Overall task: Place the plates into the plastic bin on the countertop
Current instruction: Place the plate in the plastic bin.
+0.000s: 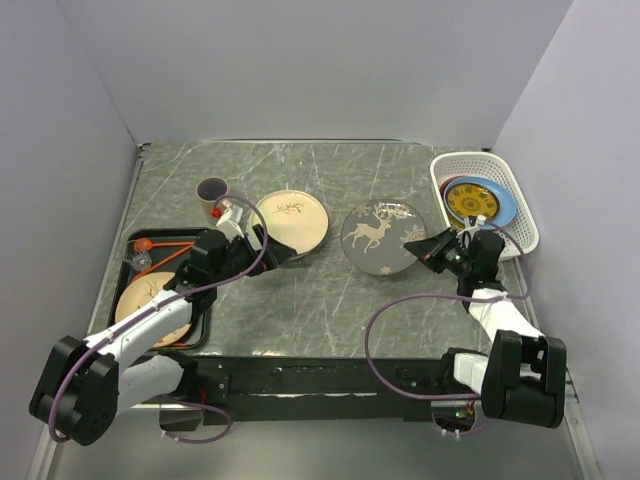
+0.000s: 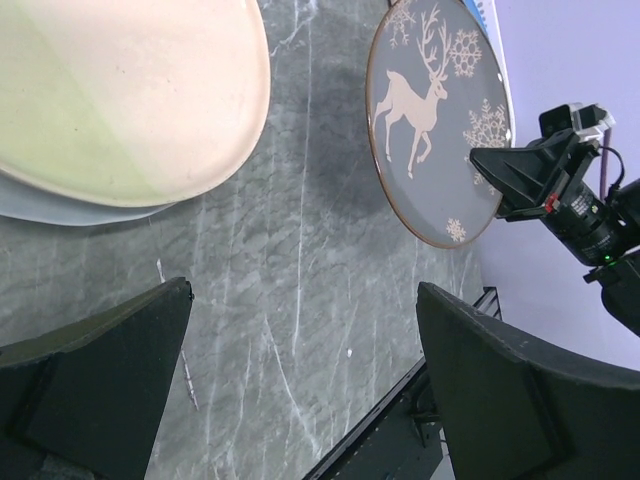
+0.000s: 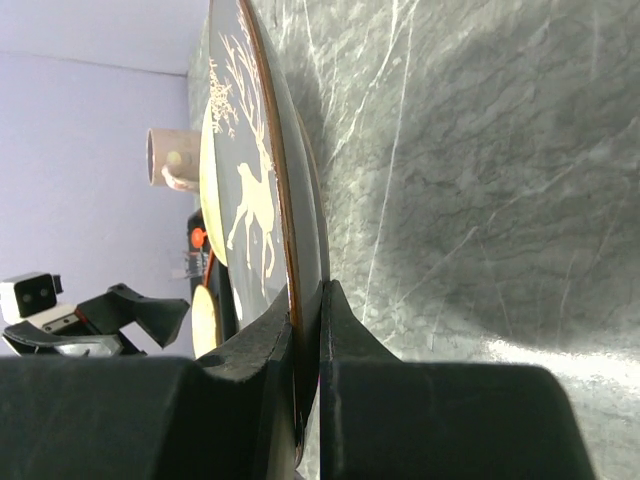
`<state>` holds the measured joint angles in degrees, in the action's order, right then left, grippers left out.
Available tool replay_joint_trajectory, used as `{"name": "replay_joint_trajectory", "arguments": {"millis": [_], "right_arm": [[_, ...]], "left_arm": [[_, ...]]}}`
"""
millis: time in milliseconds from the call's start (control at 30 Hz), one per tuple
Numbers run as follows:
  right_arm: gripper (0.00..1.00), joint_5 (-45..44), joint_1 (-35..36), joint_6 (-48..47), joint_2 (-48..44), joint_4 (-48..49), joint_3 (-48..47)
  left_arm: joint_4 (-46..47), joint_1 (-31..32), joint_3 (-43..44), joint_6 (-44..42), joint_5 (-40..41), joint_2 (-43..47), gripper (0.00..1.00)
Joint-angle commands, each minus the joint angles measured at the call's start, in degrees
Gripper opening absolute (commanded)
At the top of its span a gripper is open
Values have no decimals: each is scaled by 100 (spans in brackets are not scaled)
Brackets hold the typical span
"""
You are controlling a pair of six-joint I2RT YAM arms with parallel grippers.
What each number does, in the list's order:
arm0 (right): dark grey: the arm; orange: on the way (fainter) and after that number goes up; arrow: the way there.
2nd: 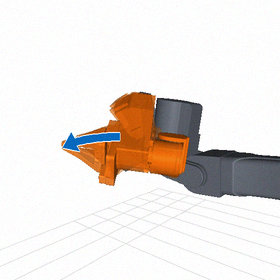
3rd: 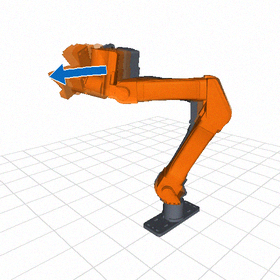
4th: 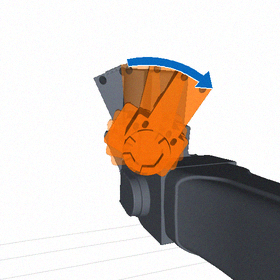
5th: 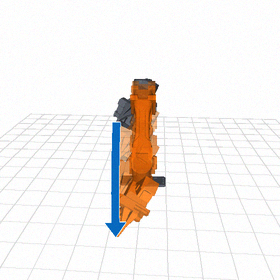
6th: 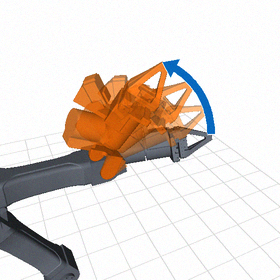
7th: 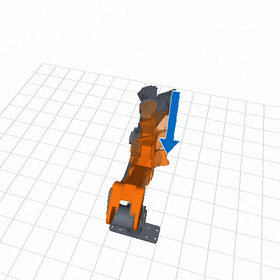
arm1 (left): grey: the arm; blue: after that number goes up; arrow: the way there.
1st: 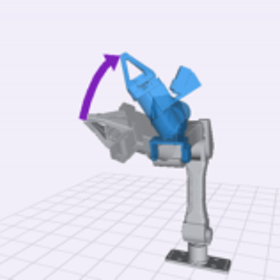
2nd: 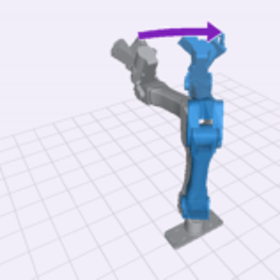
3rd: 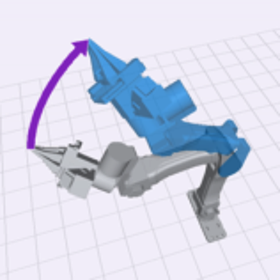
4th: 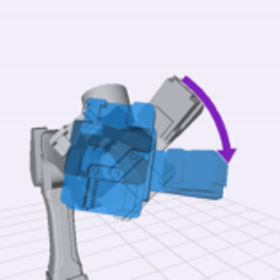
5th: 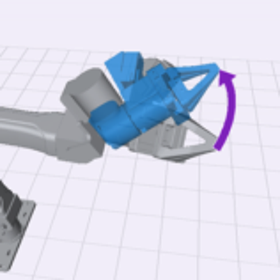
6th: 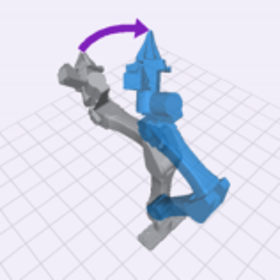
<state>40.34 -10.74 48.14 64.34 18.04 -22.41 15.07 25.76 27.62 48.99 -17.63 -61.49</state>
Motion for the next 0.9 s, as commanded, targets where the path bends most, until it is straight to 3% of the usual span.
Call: {"name": "replay_joint_trajectory", "arguments": {"millis": [0, 300, 867], "right_arm": [[0, 598, -217, 239, 88, 850, -518], [0, 730, -499, 336, 343, 859, -896], [0, 361, -991, 644, 615, 1122, -1037]], "left_arm": [[-82, 26, 112, -92, 58, 260, 99], [-189, 26, 218, -109, 23, 340, 99], [585, 52, 173, 128, -338, -231, 99]]}}
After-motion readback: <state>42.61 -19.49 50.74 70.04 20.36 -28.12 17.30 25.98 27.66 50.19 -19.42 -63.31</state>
